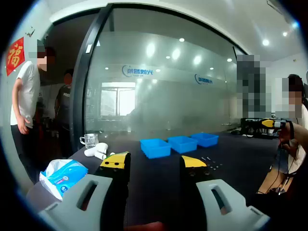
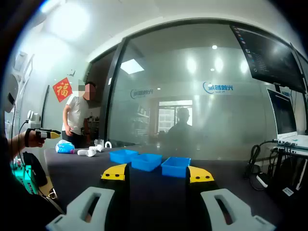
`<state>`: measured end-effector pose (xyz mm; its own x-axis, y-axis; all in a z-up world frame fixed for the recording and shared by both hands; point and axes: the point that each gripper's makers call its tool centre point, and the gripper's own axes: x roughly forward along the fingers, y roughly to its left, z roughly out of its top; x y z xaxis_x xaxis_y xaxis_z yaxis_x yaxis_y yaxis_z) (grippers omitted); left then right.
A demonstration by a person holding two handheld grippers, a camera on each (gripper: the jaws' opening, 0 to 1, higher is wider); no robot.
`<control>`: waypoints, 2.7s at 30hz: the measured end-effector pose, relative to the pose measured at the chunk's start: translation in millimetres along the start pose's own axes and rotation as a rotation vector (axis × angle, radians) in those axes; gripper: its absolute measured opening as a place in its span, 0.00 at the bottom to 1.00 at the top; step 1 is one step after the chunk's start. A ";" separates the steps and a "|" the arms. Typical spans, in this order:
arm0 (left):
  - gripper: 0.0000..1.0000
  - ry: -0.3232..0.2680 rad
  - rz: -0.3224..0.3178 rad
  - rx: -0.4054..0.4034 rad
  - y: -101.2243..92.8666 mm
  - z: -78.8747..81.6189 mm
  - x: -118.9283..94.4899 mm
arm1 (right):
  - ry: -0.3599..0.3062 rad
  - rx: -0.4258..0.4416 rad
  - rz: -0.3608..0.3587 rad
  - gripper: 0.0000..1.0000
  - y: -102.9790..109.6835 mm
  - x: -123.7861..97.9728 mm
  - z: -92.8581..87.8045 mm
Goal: Sort the screws, nuts, and washers into the corresponding bins
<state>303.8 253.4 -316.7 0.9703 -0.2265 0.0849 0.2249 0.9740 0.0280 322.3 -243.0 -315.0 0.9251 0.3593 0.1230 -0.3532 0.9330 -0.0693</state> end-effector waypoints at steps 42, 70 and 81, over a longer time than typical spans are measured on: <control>0.40 0.009 -0.017 0.008 -6.7 0.5 2.4 | 0.005 0.009 0.003 0.42 0.1 -0.6 -5.3; 0.42 0.125 -0.161 0.019 -18.8 -9.4 24.7 | 0.147 -0.037 0.116 0.43 7.6 23.6 -21.3; 0.42 0.204 -0.304 0.006 -31.1 -20.3 39.8 | 0.245 -0.076 0.270 0.47 17.3 35.8 -29.2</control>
<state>337.2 214.3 -334.3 0.8572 -0.4986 -0.1289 0.5056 0.8623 0.0272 353.3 -214.6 -340.6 0.8094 0.5678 -0.1498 -0.5859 0.7979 -0.1416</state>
